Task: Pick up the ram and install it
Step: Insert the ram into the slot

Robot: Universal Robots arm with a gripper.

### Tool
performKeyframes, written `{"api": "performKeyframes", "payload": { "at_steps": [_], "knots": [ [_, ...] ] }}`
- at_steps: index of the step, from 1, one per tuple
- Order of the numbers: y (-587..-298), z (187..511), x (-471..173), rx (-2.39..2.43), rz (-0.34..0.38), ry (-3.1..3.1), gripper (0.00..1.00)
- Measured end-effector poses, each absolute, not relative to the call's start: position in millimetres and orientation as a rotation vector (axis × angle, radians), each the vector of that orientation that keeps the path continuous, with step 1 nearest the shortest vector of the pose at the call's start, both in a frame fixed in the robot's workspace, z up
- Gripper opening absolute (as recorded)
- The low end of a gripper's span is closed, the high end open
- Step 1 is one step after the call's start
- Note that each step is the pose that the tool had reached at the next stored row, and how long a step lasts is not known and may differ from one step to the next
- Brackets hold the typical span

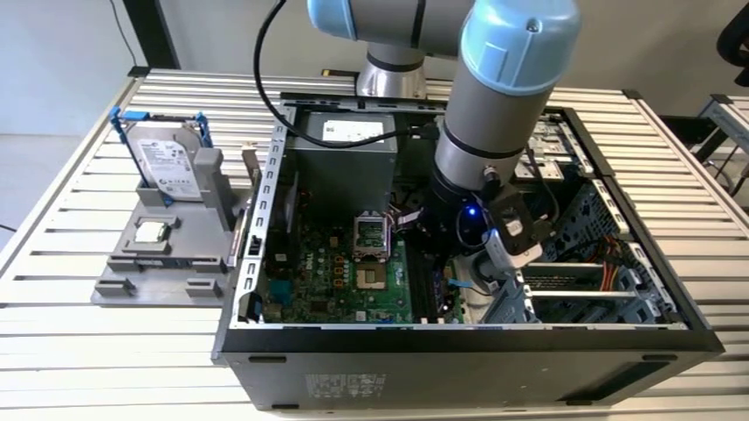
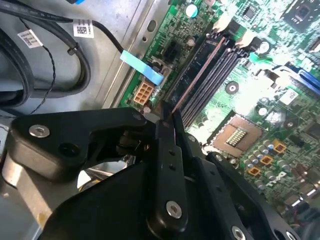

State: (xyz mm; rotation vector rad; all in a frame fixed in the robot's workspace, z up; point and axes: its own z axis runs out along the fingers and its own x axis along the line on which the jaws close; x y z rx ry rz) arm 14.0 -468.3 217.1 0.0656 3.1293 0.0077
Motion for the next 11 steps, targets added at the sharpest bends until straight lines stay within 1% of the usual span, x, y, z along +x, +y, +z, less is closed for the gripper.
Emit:
{"api": "performKeyframes", "payload": {
  "at_steps": [11],
  "knots": [
    [-468.7,217.2,14.0,0.061,0.007,3.130,0.00]
  ]
}}
